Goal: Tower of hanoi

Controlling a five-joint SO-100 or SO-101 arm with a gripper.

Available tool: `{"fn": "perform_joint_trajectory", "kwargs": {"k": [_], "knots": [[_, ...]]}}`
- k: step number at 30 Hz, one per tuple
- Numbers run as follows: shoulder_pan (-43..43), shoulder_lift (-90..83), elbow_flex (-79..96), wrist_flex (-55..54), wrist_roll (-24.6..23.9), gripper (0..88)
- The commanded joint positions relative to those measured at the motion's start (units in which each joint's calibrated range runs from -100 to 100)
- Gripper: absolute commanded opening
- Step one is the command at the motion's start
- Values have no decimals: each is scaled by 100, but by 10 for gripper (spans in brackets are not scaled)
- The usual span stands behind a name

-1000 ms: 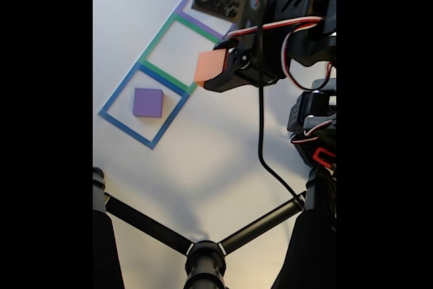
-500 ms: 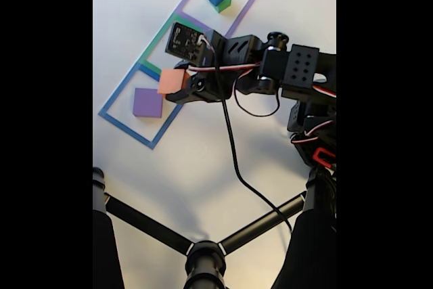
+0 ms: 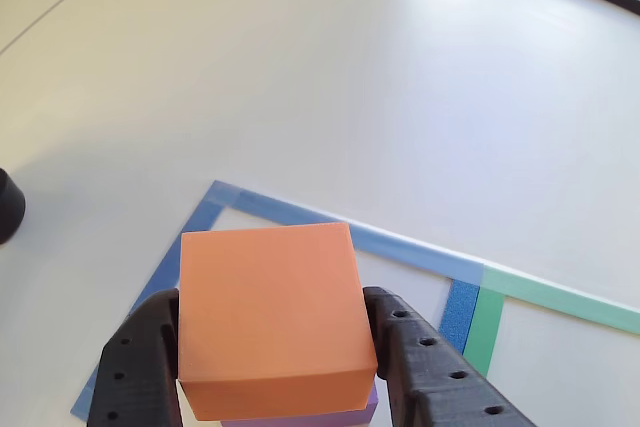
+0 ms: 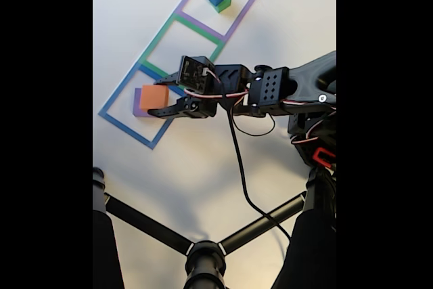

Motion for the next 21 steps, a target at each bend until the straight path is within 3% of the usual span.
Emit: {"fn": "perform_joint_trajectory", "kwargs": {"k": [1, 8, 21], "knots": [[-94, 445, -68, -849, 57, 113], [-55, 1430, -341, -1747, 57, 112], [-63, 2368, -795, -2322, 57, 115]]}}
